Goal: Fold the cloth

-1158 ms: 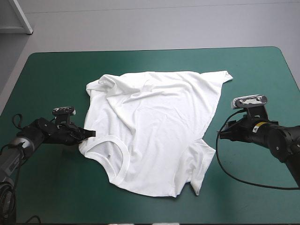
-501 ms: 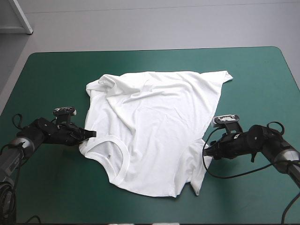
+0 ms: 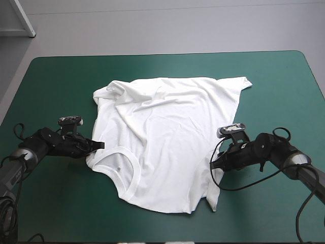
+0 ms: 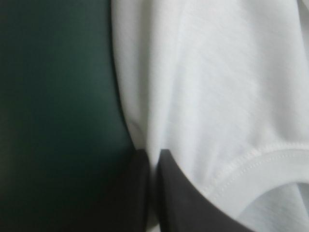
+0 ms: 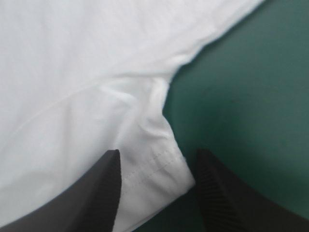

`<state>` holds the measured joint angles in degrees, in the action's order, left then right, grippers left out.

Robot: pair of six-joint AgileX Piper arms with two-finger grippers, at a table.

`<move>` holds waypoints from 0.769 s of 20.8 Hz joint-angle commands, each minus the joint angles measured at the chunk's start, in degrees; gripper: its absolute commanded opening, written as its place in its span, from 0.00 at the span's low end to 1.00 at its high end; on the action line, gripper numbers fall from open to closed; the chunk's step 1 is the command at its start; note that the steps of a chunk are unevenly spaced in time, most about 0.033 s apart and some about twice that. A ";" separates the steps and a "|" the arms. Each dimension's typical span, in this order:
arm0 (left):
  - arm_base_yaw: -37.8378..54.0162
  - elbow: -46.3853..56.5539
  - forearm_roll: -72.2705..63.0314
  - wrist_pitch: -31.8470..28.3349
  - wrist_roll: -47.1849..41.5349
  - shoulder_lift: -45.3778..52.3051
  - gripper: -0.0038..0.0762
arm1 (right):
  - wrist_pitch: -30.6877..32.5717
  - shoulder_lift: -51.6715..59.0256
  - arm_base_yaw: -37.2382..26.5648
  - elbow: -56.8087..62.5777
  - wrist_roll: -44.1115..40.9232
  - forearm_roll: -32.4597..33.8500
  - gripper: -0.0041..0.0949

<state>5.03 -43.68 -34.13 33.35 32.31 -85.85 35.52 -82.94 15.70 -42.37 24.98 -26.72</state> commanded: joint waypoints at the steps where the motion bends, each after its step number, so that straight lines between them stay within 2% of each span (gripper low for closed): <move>1: -0.16 -0.19 0.77 3.74 0.29 0.53 0.07 | 2.79 -3.36 4.04 2.40 -0.95 -0.34 0.41; 3: -0.16 -0.19 1.02 3.74 0.44 0.53 0.07 | 2.44 -3.81 5.17 2.40 -1.79 0.14 0.32; 4: -0.16 -0.19 1.02 3.74 0.44 0.53 0.07 | 2.34 -3.94 5.46 2.40 -2.07 0.24 0.24; 5: -0.16 -0.19 1.29 3.74 0.19 0.53 0.07 | 2.21 -3.96 5.44 2.40 -2.50 1.42 0.09; 6: -0.16 -0.19 0.93 3.49 0.67 0.53 0.07 | 1.99 -3.96 5.47 2.40 -3.55 3.63 0.04; 10: -0.16 -1.95 0.09 4.40 1.66 1.98 0.07 | -0.71 -1.55 5.47 1.39 -10.34 12.81 0.04; 13: -0.16 -5.28 -0.29 5.07 1.41 6.72 0.07 | -0.60 4.14 5.47 -2.10 -11.43 13.89 0.04; 16: -0.16 -13.57 -0.59 7.56 0.41 13.48 0.07 | -0.26 12.14 5.47 -10.56 -13.17 15.69 0.04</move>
<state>5.03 -51.35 -32.83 40.55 33.79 -77.34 36.53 -76.28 21.36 -47.36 12.52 -12.60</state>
